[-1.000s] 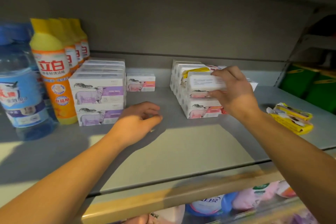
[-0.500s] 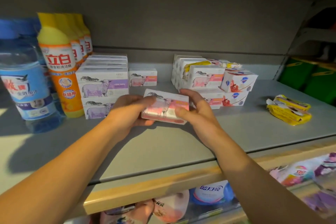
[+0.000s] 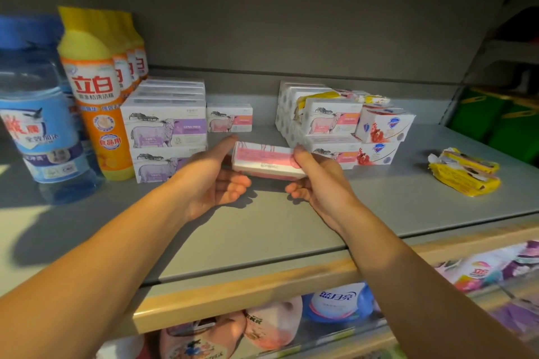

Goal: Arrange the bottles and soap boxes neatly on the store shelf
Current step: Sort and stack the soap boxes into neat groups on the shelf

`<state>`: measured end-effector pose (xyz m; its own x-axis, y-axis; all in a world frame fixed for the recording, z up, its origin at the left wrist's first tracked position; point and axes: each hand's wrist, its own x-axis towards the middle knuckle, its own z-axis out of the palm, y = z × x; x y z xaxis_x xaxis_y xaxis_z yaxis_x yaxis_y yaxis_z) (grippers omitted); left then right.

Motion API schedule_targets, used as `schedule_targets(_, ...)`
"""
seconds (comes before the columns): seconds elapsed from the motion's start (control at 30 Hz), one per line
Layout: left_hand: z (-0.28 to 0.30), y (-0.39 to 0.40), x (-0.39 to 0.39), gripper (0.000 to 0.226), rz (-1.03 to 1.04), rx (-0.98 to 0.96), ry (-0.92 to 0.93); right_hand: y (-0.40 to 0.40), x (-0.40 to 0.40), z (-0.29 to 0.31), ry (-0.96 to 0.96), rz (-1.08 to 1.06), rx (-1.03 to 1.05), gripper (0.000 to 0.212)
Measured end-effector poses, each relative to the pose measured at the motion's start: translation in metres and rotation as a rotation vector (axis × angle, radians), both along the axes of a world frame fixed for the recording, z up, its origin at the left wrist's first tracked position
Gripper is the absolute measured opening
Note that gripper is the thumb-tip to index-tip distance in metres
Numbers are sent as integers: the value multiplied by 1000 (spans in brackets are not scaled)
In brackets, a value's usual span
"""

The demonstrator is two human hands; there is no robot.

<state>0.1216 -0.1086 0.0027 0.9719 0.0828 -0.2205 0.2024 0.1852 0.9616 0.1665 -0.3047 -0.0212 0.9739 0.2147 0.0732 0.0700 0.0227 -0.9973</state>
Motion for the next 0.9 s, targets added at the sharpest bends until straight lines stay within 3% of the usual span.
schedule_targets(0.13, -3, -1, 0, 39, -2, -27, -39, 0, 0, -2, 4, 41, 140, 43)
schedule_targets(0.2, -6, -3, 0, 34, -1, 28, -133, -2, -1, -3, -47, 28, 116, 41)
schedule_targets(0.33, -5, -5, -1, 40, 82, 335, -415, 0, -8, -5, -273, -8, -69, 71)
schedule_targets(0.43, -2, -3, -4, 35, 122, 573, -641, 5, -14, -3, -512, -122, -335, 70)
schedule_targets(0.5, 0, -2, -9, 43, 144, 644, -710, 6, -17, -3, -604, -170, -394, 64)
schedule_targets(0.67, 0, -3, -13, 52, 136, 626, -735, 4, -18, -1, -611, -216, -390, 61)
schedule_targets(0.8, -5, -3, -12, 35, 154, 608, -702, 3, -17, 0, -588, -193, -381, 59)
schedule_targets(0.9, -9, 3, -12, 20, 162, 787, -599, 4, -17, -1, -603, -185, -422, 59)
